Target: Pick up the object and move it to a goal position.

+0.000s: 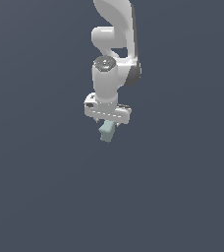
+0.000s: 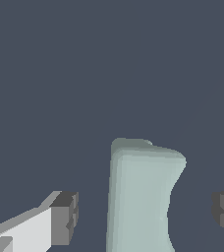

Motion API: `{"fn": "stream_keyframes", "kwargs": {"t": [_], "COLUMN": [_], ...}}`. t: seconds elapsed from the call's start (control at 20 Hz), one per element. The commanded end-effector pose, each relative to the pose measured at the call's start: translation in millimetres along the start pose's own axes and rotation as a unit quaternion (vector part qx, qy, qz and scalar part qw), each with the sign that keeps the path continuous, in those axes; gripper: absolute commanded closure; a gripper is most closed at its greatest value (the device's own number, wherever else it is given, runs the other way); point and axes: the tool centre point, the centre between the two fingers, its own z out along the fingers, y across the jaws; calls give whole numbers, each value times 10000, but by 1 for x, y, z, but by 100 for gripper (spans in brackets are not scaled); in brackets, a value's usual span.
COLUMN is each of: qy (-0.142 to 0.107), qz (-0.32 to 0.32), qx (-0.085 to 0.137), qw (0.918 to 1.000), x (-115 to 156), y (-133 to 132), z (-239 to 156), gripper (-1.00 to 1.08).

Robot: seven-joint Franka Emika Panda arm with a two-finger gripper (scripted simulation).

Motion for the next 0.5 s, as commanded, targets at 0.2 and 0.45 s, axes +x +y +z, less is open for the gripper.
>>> {"fn": "stream_keyframes", "kwargs": {"t": [0.2, 0.45], "qy": [-10, -13], "qz": [241, 296], "qx": [2, 3], "qw": [9997, 9996], "x": [-21, -25], "y": [7, 9], "z": [5, 6], "gripper": [-92, -92]}}
